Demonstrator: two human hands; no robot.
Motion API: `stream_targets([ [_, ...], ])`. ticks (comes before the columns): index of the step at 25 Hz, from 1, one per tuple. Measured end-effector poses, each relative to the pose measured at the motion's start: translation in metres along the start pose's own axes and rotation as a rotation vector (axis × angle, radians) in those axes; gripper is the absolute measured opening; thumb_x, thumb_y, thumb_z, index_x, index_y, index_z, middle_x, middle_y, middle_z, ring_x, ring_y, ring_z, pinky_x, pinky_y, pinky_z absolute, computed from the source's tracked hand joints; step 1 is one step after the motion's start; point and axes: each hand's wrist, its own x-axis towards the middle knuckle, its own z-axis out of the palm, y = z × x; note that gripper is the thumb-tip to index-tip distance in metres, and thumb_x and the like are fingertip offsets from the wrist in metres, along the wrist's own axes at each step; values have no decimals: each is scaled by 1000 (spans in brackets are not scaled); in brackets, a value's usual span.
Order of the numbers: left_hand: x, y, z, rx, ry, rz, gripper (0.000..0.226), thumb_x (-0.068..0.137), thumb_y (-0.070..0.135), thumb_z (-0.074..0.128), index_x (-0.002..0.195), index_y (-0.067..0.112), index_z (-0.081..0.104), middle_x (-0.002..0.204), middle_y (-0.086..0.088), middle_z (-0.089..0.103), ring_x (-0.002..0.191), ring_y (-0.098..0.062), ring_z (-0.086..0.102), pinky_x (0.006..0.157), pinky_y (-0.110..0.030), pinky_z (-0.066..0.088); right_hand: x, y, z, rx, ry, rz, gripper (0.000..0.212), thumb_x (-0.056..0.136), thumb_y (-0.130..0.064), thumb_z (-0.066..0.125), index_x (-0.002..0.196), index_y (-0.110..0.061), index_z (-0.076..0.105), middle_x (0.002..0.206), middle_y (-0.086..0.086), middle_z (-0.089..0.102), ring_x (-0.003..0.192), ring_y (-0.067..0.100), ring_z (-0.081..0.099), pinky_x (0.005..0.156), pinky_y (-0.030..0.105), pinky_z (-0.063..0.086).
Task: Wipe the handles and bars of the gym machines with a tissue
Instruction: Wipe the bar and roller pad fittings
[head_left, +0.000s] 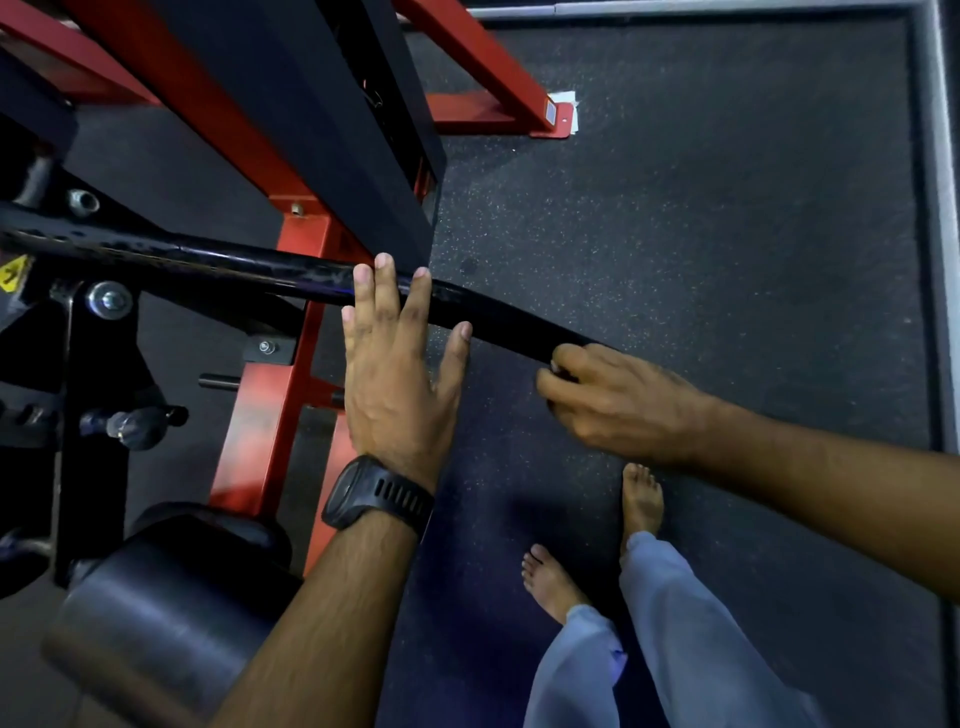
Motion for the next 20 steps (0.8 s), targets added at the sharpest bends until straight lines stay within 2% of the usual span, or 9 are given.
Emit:
stream_targets([
  [2, 4, 2, 1, 4, -1, -4, 54, 99, 36, 54, 145, 9, 45, 159, -14, 28, 149, -28, 14, 121, -43, 10, -10, 7, 0, -24, -41, 10, 54, 101, 1, 20, 89, -11, 71, 99, 5, 61, 89, 24, 55, 70, 33, 51],
  [4, 8, 4, 2, 13, -3, 12, 54, 99, 35, 54, 145, 10, 45, 158, -14, 29, 149, -28, 15, 121, -42, 10, -14, 18, -3, -56, -49, 37, 43, 99, -1, 30, 91, -9, 71, 102, 8, 62, 87, 25, 55, 70, 34, 52],
  [6, 13, 5, 1, 25, 12, 23, 53, 99, 35, 55, 145, 11, 44, 158, -13, 30, 149, -28, 15, 120, -40, 8, -19, 25, -5, 6, 41, 113, 32, 98, 0, 39, 96, -3, 70, 105, 13, 63, 87, 28, 57, 71, 35, 54],
  [10, 22, 12, 3, 15, 36, 2, 54, 98, 37, 55, 145, 11, 44, 158, -14, 31, 149, -30, 16, 120, -40, 9, -12, 17, -15, 380, 340, 562, 16, 97, 0, 59, 108, -1, 69, 106, 12, 63, 94, 23, 52, 80, 23, 41],
  [13, 23, 14, 7, 7, 47, -2, 56, 97, 38, 56, 144, 10, 45, 158, -16, 30, 149, -31, 15, 120, -40, 10, 16, 33, -14, 669, 484, 884, 23, 94, 5, 56, 105, -8, 70, 103, 2, 61, 94, 16, 57, 82, 25, 48],
  [14, 22, 14, 8, 5, 50, -5, 57, 97, 38, 56, 144, 9, 44, 158, -16, 28, 149, -31, 14, 120, -39, 10, 24, 41, -15, 761, 453, 903, 28, 92, 7, 55, 107, -10, 71, 104, 0, 62, 95, 13, 59, 84, 22, 49],
  [16, 16, 11, 10, -18, 42, -14, 59, 98, 38, 56, 146, 9, 41, 160, -15, 24, 150, -30, 10, 121, -34, 6, 23, 50, -13, 872, 347, 820, 31, 93, 5, 56, 114, -13, 72, 106, -3, 65, 97, 6, 62, 86, 14, 49],
  [18, 11, 7, 11, -53, 26, -9, 60, 98, 40, 54, 148, 9, 38, 161, -14, 20, 150, -29, 7, 122, -29, 1, 9, 55, -12, 969, 227, 811, 23, 96, -6, 61, 114, -16, 72, 104, -9, 68, 97, 2, 64, 86, 16, 51],
  [20, 4, 5, 12, -69, 20, -6, 61, 99, 41, 52, 149, 8, 37, 162, -15, 18, 151, -28, 4, 122, -30, 1, 4, 57, -10, 1103, 133, 898, 18, 97, -17, 63, 111, -19, 74, 101, -15, 71, 95, -3, 66, 87, 21, 53],
])
